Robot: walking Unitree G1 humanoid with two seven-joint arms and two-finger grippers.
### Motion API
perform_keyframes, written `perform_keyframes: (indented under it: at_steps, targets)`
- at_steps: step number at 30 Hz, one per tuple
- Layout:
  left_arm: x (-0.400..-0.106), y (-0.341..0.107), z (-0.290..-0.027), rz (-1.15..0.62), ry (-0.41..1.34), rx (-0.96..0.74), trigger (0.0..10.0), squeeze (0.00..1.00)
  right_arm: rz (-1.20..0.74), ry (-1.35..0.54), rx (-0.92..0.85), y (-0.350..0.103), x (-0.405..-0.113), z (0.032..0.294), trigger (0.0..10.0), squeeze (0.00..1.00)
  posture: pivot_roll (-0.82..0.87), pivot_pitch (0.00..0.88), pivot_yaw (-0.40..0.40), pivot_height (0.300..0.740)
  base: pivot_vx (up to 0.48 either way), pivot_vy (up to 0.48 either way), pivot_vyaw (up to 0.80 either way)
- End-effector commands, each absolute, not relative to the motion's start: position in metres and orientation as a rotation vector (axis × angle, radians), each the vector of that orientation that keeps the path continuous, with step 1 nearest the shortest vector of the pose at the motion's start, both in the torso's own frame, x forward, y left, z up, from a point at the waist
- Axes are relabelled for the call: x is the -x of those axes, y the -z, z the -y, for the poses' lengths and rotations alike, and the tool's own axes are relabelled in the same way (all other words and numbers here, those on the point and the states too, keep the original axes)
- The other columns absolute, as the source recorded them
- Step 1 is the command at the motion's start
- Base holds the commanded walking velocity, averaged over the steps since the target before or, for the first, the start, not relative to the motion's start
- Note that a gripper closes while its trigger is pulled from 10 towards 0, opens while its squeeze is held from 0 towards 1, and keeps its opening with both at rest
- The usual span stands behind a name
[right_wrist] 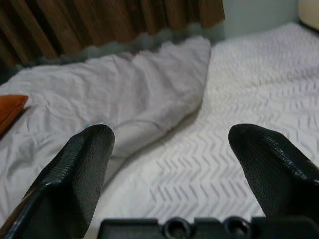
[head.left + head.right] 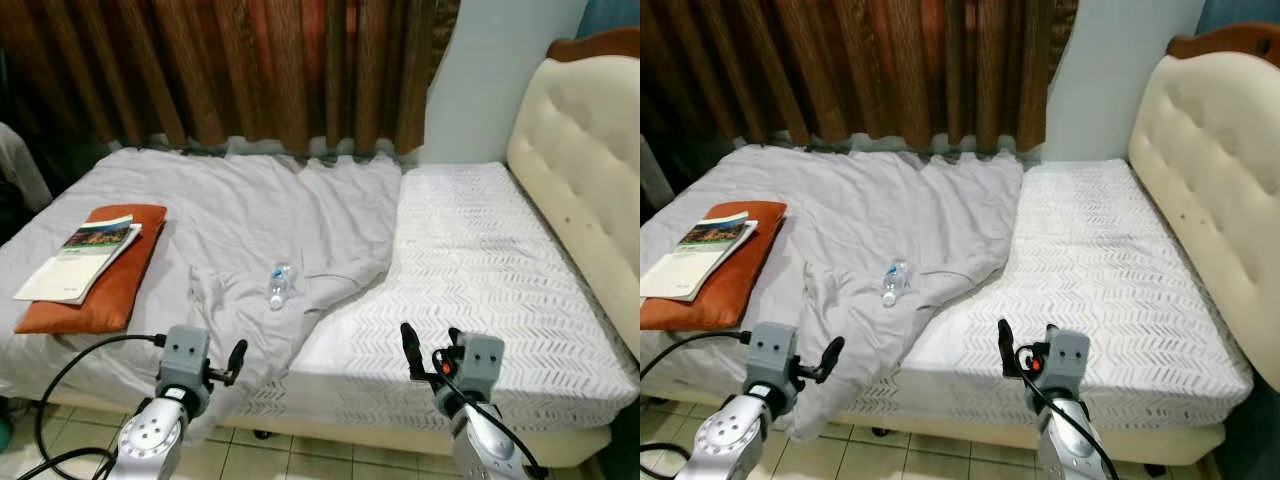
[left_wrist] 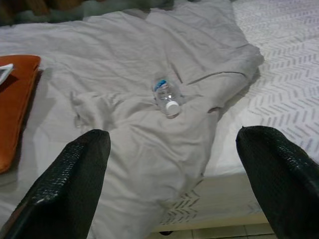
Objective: Clean up the room
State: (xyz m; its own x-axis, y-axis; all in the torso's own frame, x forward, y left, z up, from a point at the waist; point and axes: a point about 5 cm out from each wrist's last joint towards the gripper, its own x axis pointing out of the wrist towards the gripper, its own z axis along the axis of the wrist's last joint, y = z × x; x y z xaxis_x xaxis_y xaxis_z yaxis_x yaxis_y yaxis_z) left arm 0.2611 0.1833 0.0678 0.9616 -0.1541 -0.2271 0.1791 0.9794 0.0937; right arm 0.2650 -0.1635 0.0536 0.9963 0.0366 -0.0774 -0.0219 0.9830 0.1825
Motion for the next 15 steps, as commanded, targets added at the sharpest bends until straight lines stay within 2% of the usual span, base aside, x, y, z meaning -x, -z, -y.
perform_keyframes:
  at_steps: [1, 8, 9, 11, 12, 15]
  targets:
    - [-0.266, -0.068, -0.182, -0.222, 0.148, -0.108, 10.0, 0.00, -0.063, -0.077, -0.176, -0.060, -0.263, 0.154, 10.0, 0.00, 0.01, 0.000, 0.058, 0.740, 0.000, 0.000, 0.00]
    - [-0.264, -0.075, -0.183, -0.147, 0.103, -0.041, 10.0, 0.00, -0.070, -0.124, -0.148, -0.061, -0.263, 0.146, 10.0, 0.00, 0.05, 0.000, -0.002, 0.740, 0.000, 0.000, 0.00]
    - [-0.263, -0.076, -0.186, -0.134, 0.090, -0.053, 10.0, 0.00, -0.078, -0.127, -0.150, -0.061, -0.263, 0.146, 10.0, 0.00, 0.07, 0.000, -0.029, 0.740, 0.000, 0.000, 0.00]
    - [-0.262, -0.075, -0.191, -0.135, 0.084, -0.094, 10.0, 0.00, -0.090, -0.122, -0.153, -0.058, -0.260, 0.146, 10.0, 0.00, 0.07, 0.000, -0.025, 0.740, 0.000, 0.000, 0.00]
    - [-0.264, -0.074, -0.194, -0.142, 0.105, -0.160, 10.0, 0.00, -0.108, -0.105, -0.156, -0.054, -0.257, 0.150, 10.0, 0.00, 0.05, 0.000, 0.004, 0.740, 0.000, 0.000, 0.00]
    - [-0.269, -0.073, -0.191, -0.168, 0.156, -0.170, 10.0, 0.00, -0.113, -0.065, -0.154, -0.051, -0.257, 0.159, 10.0, 0.00, 0.02, 0.000, 0.035, 0.740, 0.000, 0.000, 0.00]
